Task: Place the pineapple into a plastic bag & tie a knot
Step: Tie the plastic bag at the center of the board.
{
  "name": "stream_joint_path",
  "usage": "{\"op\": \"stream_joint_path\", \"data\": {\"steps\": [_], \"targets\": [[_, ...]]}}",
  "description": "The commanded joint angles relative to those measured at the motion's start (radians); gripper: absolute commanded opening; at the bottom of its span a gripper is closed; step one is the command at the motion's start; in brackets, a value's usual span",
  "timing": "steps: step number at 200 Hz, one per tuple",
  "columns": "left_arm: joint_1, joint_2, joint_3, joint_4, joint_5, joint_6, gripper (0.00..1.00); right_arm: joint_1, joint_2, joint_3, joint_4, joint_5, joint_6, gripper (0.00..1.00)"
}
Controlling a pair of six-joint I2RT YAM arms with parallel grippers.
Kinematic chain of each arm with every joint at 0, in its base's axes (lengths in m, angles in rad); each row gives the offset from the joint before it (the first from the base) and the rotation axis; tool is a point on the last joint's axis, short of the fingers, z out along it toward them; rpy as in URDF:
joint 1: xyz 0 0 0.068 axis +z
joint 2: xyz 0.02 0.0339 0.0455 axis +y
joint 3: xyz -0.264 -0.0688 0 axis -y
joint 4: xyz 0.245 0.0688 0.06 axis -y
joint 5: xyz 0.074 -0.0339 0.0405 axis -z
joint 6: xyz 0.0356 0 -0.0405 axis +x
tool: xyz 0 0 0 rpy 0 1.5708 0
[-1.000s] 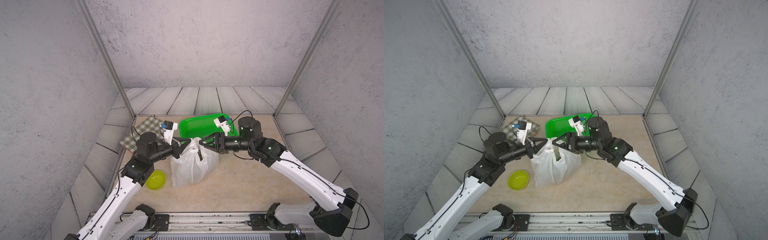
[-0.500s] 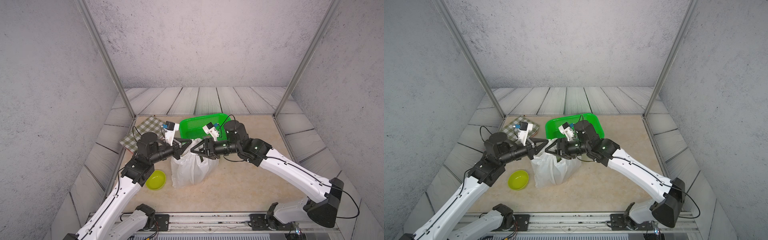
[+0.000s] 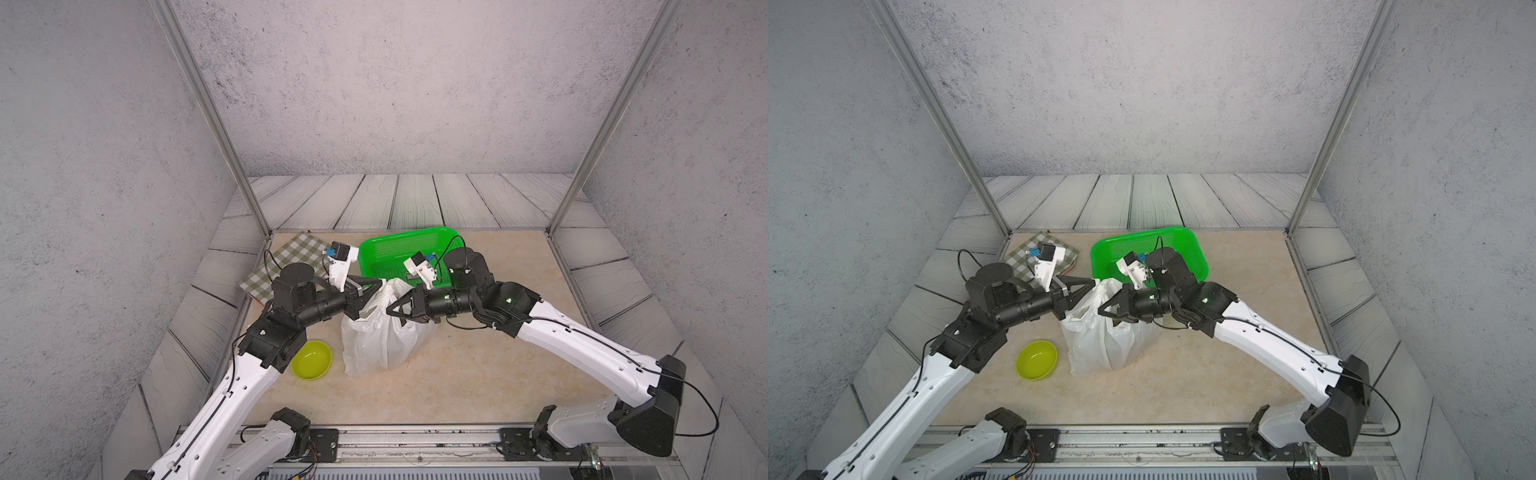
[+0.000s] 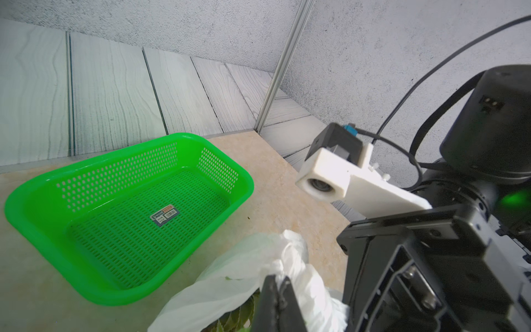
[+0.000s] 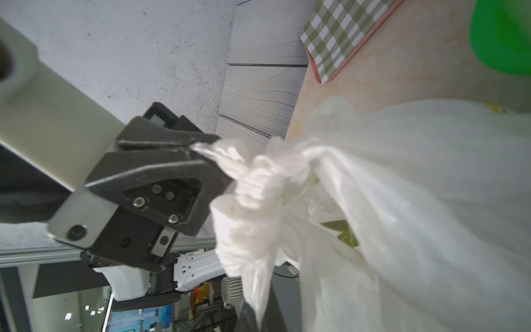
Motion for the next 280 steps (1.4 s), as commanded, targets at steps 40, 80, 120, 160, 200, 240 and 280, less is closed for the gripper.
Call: {"op": "stream_joint_path", "data": {"steps": [40,80,120,160,200,240,280], "targets": [[-0.003,0.033,0.077,-0.085,-0.167,0.114,0.00,0.001,-0.121,-0.152,-0.081,0.043,-0.064,0.00],[-0.003,0.089,0.091,-0.120,-0.335,0.160,0.00,0.001,-0.162,-0.224,-0.129,0.044,-0.088,0.00],[0.000,0.160,0.102,-0.131,-0.491,0.209,0.00,0.001,-0.185,-0.286,-0.187,0.064,-0.121,0.00],[0.015,0.232,0.114,-0.137,-0.584,0.222,0.00,0.002,-0.176,-0.360,-0.234,0.080,-0.148,0.00],[0.048,0.269,0.122,-0.141,-0.646,0.222,0.00,0.000,-0.209,-0.394,-0.323,0.154,-0.183,0.00],[0.079,0.270,0.125,-0.147,-0.649,0.222,0.00,0.000,-0.234,-0.404,-0.383,0.203,-0.207,0.00],[0.079,0.241,0.088,-0.111,-0.469,0.224,0.00,0.001,-0.188,-0.357,-0.336,0.180,-0.216,0.00]]}}
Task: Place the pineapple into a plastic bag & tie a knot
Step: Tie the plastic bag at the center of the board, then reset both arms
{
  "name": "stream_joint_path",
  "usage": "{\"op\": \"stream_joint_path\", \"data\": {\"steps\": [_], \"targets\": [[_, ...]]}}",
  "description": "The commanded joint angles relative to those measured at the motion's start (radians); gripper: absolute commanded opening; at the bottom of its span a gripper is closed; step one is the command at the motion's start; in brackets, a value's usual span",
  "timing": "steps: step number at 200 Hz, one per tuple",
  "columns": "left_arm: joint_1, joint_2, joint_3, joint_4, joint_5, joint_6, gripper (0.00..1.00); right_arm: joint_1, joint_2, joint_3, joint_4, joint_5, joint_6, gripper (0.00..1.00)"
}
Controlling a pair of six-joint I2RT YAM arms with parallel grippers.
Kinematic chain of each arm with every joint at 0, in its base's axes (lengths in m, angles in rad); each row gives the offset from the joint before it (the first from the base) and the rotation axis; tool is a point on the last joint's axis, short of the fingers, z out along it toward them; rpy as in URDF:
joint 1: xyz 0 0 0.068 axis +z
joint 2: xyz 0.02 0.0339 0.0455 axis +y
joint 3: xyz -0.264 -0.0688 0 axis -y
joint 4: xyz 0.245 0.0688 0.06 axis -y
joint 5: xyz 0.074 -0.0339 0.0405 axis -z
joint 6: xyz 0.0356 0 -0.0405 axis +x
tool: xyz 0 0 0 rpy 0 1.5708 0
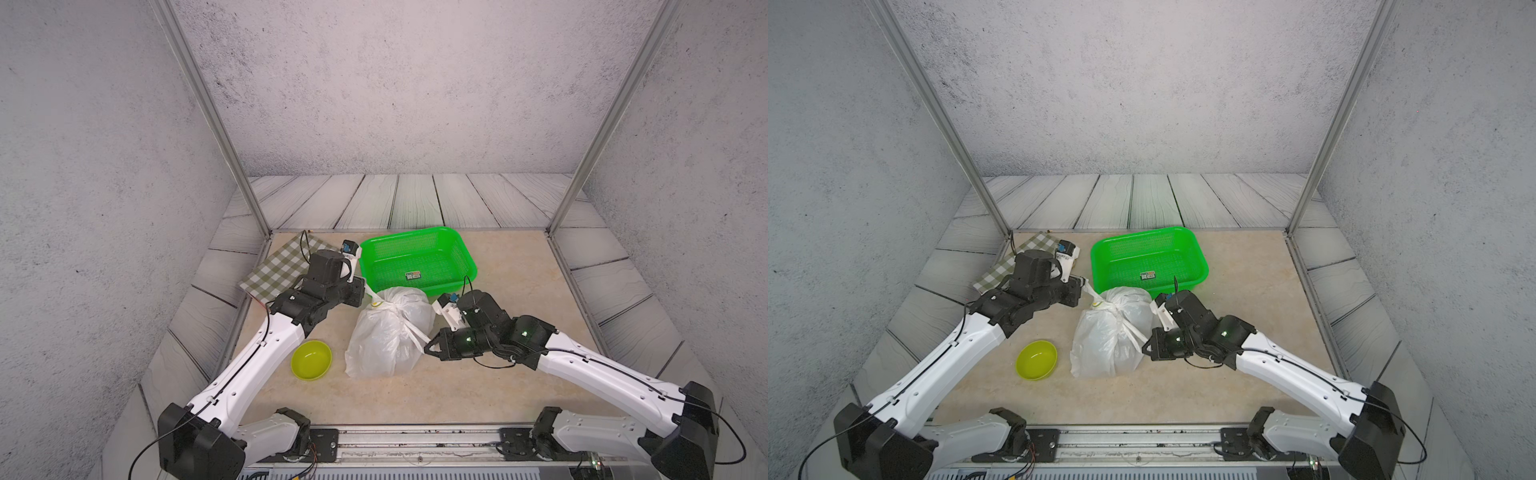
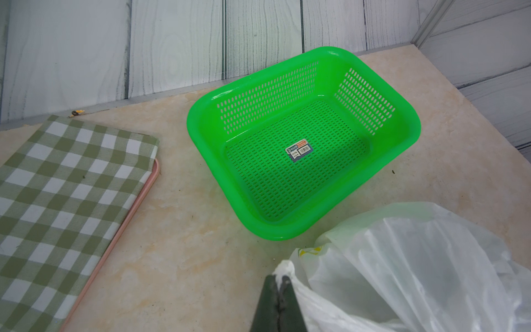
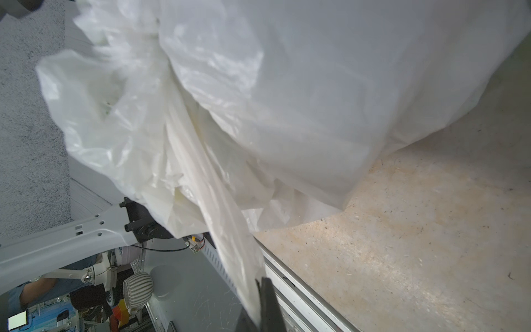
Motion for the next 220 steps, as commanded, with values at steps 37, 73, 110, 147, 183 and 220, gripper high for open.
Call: {"op": "stream_joint_path", "data": {"steps": [37,73,110,147,183,220], "targets": [[0.053,-0.075,0.017,0.072,0.139,-0.030,0.32,-0.005,0.058,0.133,-0.147,-0.002,-0.057,0.33],[0.053,-0.137,0.052,0.019,0.100,-0.062,1.00,-0.048,0.041,0.234,-0.208,0.032,-0.113,0.68],[0.058,-0.195,0.109,-0.026,-0.006,-0.098,1.00,-0.105,-0.029,0.289,-0.294,0.183,-0.176,0.76],[0.057,-0.250,0.093,0.052,-0.052,-0.061,1.00,-0.117,-0.131,0.263,-0.244,0.621,-0.182,0.91],[0.057,-0.349,-0.064,0.201,-0.077,-0.065,1.00,-0.120,-0.226,0.174,-0.023,0.833,-0.370,0.99],[0.067,-0.271,-0.070,0.249,-0.265,0.027,1.00,-0.256,-0.152,0.105,0.288,0.899,-0.587,0.99]]}}
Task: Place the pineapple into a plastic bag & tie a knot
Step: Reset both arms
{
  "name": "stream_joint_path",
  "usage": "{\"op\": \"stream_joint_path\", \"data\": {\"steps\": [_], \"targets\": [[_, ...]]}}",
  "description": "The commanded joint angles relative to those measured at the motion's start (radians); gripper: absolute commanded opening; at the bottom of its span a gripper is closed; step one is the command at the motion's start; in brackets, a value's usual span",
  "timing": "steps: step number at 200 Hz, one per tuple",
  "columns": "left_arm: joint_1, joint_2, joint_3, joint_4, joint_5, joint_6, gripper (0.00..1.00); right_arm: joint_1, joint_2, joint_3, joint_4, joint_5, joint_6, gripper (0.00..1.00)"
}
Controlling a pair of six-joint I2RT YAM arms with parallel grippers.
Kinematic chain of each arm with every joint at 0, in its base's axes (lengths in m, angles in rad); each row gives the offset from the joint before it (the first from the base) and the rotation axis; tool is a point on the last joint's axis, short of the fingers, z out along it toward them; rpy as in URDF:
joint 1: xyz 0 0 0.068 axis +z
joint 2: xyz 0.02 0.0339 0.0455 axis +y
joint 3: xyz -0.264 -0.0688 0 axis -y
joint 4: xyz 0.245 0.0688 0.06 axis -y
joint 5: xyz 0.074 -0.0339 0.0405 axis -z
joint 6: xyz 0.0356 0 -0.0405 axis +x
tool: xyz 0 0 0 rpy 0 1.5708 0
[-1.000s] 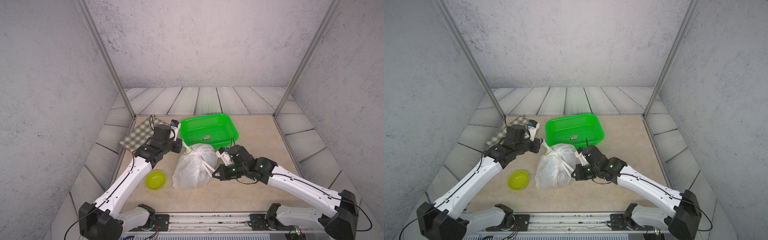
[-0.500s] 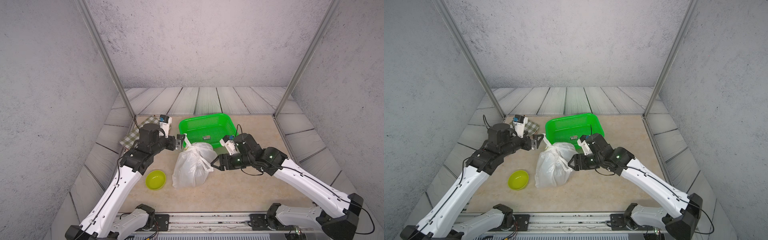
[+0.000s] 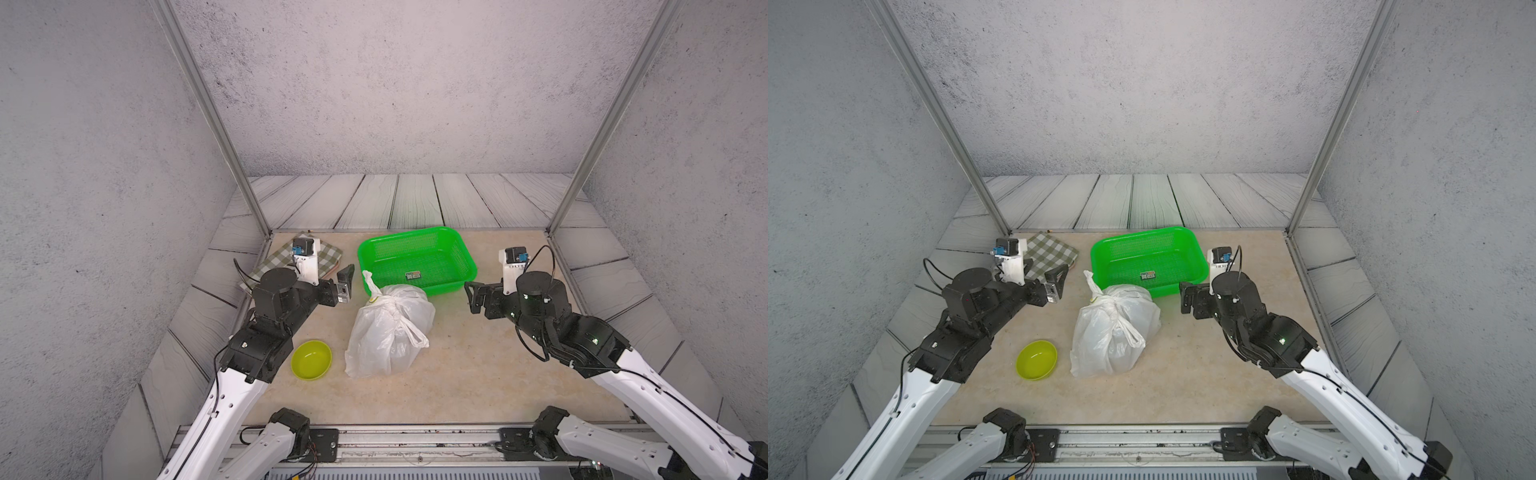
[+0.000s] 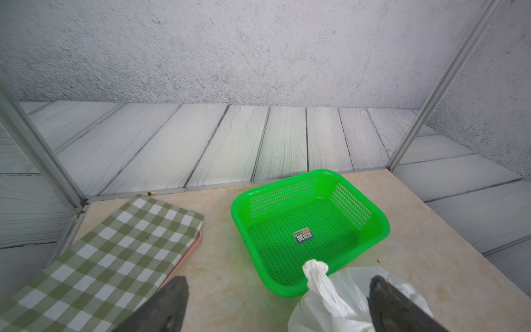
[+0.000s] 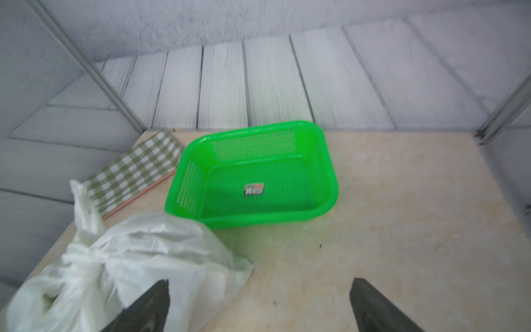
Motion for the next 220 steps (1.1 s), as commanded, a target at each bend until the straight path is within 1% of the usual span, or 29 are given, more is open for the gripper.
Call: {"op": "stream_joint_path", "data": {"steps": [1,6,13,22,29,40,50,61,68,74,83,91,102,115,123,140,148,161,167,173,179,183,188,194,199,203,214,220], "targets": [[0.020,0.082,0.002,0.098,-0.161,0.076,1.00,-0.094,0.060,-0.057,0.264,0.117,-0.180,0.99],[0.037,0.112,-0.009,0.120,-0.190,0.078,1.00,-0.124,0.079,-0.080,0.324,0.108,-0.208,0.99],[0.075,0.145,-0.043,0.173,-0.184,0.081,1.00,-0.165,0.102,-0.123,0.409,0.112,-0.250,0.99],[0.137,0.172,-0.108,0.259,-0.177,0.040,0.99,-0.210,0.142,-0.183,0.533,0.141,-0.303,0.99],[0.182,0.188,-0.171,0.330,-0.175,0.015,1.00,-0.254,0.174,-0.223,0.601,0.176,-0.308,0.99],[0.237,0.210,-0.263,0.434,-0.225,-0.030,1.00,-0.335,0.232,-0.265,0.644,0.166,-0.326,0.99],[0.267,0.243,-0.330,0.495,-0.268,-0.016,1.00,-0.387,0.285,-0.303,0.690,0.160,-0.388,0.99],[0.294,0.286,-0.368,0.504,-0.295,0.010,1.00,-0.429,0.336,-0.363,0.767,0.173,-0.464,0.99],[0.304,0.314,-0.389,0.517,-0.305,0.033,1.00,-0.457,0.364,-0.405,0.813,0.196,-0.457,0.99],[0.315,0.337,-0.414,0.539,-0.310,0.045,0.99,-0.487,0.381,-0.430,0.814,0.195,-0.426,0.99],[0.334,0.367,-0.450,0.579,-0.307,0.061,1.00,-0.531,0.390,-0.458,0.793,0.133,-0.386,0.99],[0.354,0.389,-0.482,0.626,-0.307,0.054,1.00,-0.558,0.396,-0.490,0.813,0.081,-0.363,0.99],[0.382,0.427,-0.523,0.711,-0.292,0.049,0.99,-0.568,0.403,-0.546,0.905,0.055,-0.350,0.99],[0.400,0.467,-0.548,0.788,-0.283,0.061,1.00,-0.570,0.417,-0.599,1.033,0.004,-0.378,0.99],[0.416,0.490,-0.558,0.838,-0.242,0.057,1.00,-0.570,0.439,-0.614,1.094,-0.019,-0.393,0.99],[0.421,0.546,-0.589,0.974,-0.187,0.056,1.00,-0.571,0.493,-0.619,1.148,-0.042,-0.387,0.99],[0.421,0.570,-0.589,0.992,-0.143,0.075,1.00,-0.572,0.523,-0.639,1.194,-0.054,-0.394,0.99],[0.421,0.623,-0.622,1.088,-0.088,0.098,1.00,-0.572,0.569,-0.680,1.323,-0.037,-0.397,0.99],[0.421,0.656,-0.649,1.162,-0.068,0.107,1.00,-0.578,0.563,-0.677,1.309,-0.025,-0.375,0.99],[0.421,0.696,-0.676,1.278,-0.057,0.115,1.00,-0.596,0.554,-0.668,1.268,-0.054,-0.357,0.99],[0.420,0.730,-0.683,1.353,-0.055,0.117,1.00,-0.612,0.553,-0.663,1.245,-0.074,-0.340,0.99],[0.420,0.734,-0.673,1.344,-0.054,0.120,1.00,-0.625,0.555,-0.666,1.240,-0.088,-0.325,0.99],[0.419,0.717,-0.647,1.258,-0.044,0.122,1.00,-0.639,0.570,-0.680,1.254,-0.095,-0.309,0.99],[0.419,0.691,-0.603,1.130,-0.037,0.123,1.00,-0.642,0.610,-0.703,1.369,-0.070,-0.318,0.99],[0.420,0.678,-0.569,1.039,-0.036,0.123,1.00,-0.639,0.623,-0.710,1.412,-0.070,-0.324,0.99],[0.417,0.693,-0.566,1.053,-0.036,0.128,1.00,-0.639,0.619,-0.705,1.398,-0.074,-0.326,0.99],[0.414,0.729,-0.592,1.166,-0.023,0.141,1.00,-0.642,0.596,-0.675,1.296,-0.083,-0.307,0.99],[0.415,0.732,-0.587,1.160,-0.025,0.140,1.00,-0.642,0.591,-0.668,1.269,-0.086,-0.306,0.99]]}}
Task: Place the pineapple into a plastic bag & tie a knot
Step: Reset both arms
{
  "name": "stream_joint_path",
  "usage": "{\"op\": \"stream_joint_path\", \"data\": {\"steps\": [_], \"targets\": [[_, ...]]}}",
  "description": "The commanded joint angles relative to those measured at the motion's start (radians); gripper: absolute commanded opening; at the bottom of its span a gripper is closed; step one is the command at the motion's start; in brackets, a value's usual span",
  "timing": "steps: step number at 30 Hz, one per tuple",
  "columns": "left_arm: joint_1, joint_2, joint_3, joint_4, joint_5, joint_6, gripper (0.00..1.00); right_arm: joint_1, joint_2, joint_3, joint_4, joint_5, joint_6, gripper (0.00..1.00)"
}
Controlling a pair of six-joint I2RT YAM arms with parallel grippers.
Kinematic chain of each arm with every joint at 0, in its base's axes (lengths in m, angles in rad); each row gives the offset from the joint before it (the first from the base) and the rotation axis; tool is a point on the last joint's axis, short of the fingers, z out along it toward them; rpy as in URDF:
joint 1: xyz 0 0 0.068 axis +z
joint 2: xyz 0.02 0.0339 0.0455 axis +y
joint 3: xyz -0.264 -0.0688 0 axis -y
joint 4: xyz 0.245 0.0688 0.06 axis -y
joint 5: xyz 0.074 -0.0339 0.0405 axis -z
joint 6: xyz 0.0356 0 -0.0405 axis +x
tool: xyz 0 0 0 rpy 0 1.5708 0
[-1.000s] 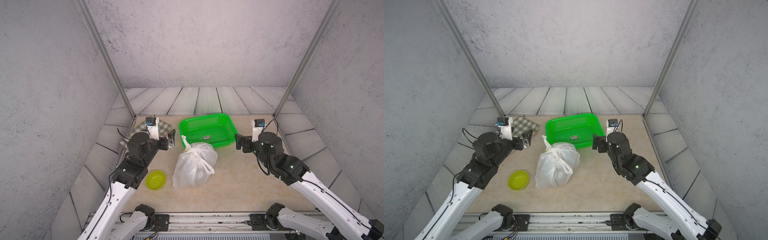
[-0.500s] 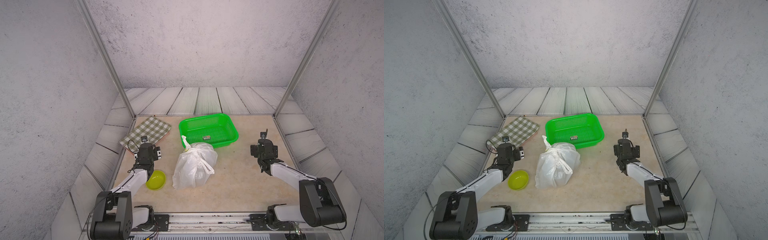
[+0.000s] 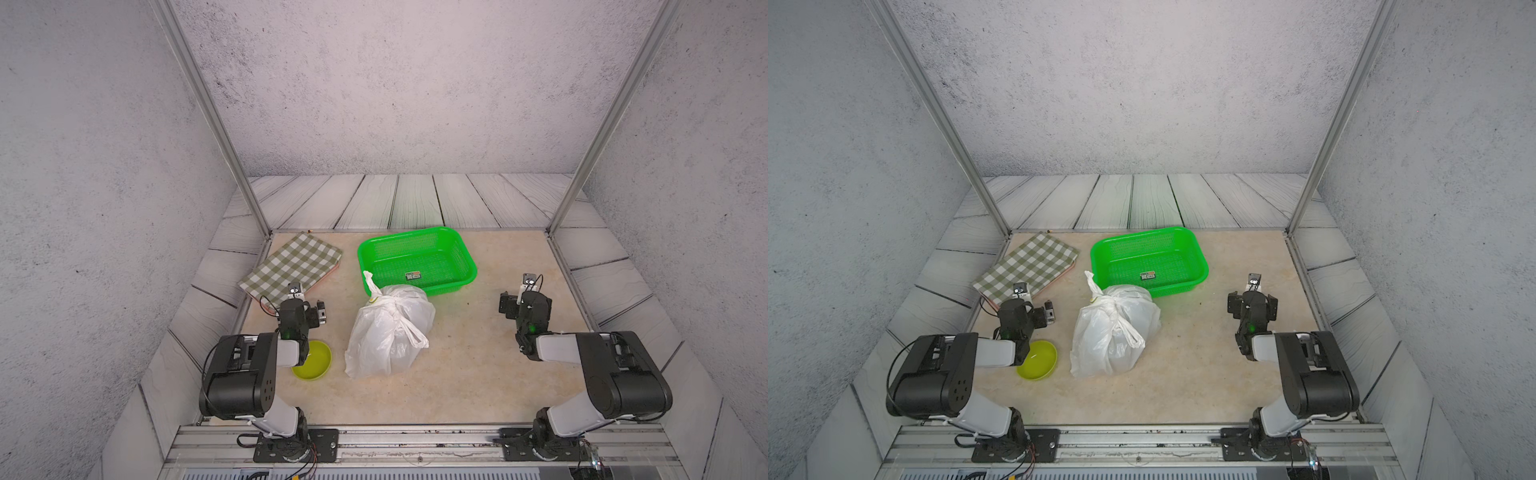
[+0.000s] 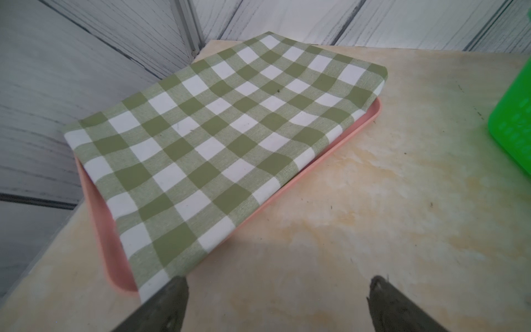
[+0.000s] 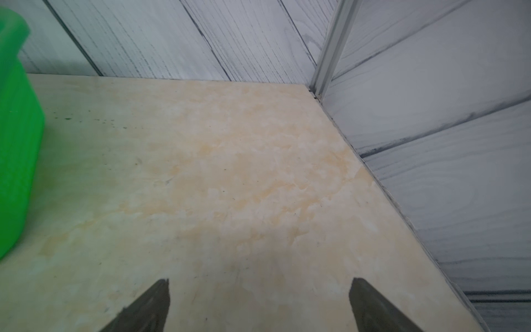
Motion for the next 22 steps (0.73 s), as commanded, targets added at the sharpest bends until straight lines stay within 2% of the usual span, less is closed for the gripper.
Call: {"op": "stream_joint_path", "data": {"steps": [1,4,6,9,22], "targets": [[-0.002,0.015,0.034,0.075,0.043,0.031,1.00,-0.003,-0.009,0.020,-0.004,-0.030,0.033,0.99],[-0.003,-0.022,0.067,-0.054,0.042,0.028,1.00,-0.003,-0.010,0.017,0.001,-0.030,0.031,0.99],[-0.002,-0.005,0.049,0.013,0.043,0.030,1.00,-0.003,-0.012,0.013,0.008,-0.029,0.029,0.99],[-0.003,-0.021,0.064,-0.045,0.043,0.030,1.00,-0.003,-0.011,0.013,0.009,-0.030,0.031,0.99],[-0.008,-0.015,0.068,-0.045,0.037,0.036,1.00,-0.025,-0.014,0.025,-0.022,-0.085,0.036,0.99]]}}
